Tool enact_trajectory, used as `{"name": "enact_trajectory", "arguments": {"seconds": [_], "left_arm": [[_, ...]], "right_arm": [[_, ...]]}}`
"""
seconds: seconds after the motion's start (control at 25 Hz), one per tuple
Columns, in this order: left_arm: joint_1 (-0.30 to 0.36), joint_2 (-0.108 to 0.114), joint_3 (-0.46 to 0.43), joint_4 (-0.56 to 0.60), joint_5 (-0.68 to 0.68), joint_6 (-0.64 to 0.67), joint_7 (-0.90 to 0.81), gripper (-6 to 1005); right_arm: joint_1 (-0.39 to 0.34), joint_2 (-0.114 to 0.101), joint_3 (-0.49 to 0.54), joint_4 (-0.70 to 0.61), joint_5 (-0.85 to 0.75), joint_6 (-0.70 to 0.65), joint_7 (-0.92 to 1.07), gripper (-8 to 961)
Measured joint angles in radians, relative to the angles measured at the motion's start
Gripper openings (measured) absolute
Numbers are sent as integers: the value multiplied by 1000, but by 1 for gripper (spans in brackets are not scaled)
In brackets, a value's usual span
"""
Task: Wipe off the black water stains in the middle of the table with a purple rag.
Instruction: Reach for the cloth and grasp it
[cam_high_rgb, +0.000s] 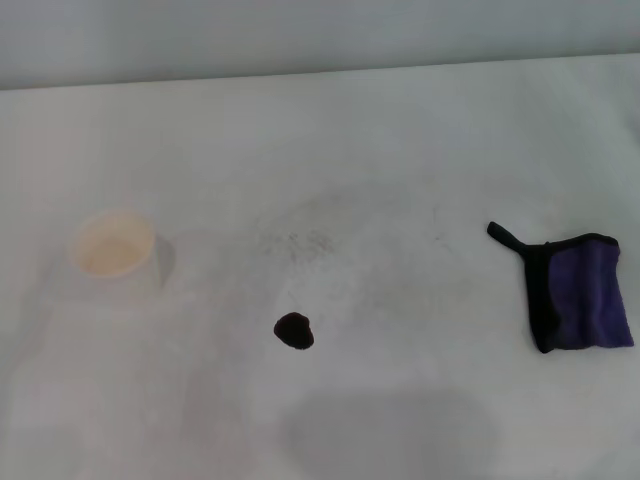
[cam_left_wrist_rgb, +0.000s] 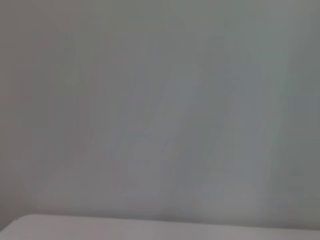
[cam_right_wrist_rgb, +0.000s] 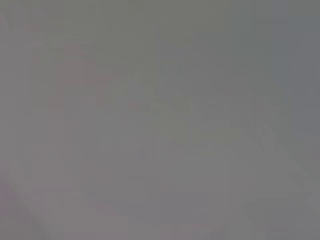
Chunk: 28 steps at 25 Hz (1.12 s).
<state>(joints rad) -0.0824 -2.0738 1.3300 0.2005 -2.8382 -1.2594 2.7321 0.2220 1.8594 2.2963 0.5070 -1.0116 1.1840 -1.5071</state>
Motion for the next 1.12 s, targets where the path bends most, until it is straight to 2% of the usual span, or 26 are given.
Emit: {"name": "enact_trajectory", "arguments": {"seconds": [0.16,0.24,0.36,0.52,0.64,0.88,1.0,1.12], "left_arm": [[-7,0,0,0,-1,0,3,865],[-13,0,0,0,0,1,8,865],[-24,0,0,-2,6,2,21,864],[-30,0,0,1,6,0,26,864],[-34,0,0,2,6,0,27,864],[-46,0,0,-2,6,0,44,864],[-48,-1,0,-3,6,0,53,864],[-48,-2,0,-1,6,0,55,864]], "right_arm": [[22,-43,5,127,-226,12,245,837],[32,-55,9,204,-341,27,345,837],[40,-63,12,345,-522,48,503,837],[63,-62,12,571,-807,111,700,838],[104,-54,12,680,-1024,182,812,838],[211,-33,12,731,-1304,365,911,827],[248,3,7,768,-1419,427,937,824],[282,52,-1,803,-1534,481,950,824]]}}
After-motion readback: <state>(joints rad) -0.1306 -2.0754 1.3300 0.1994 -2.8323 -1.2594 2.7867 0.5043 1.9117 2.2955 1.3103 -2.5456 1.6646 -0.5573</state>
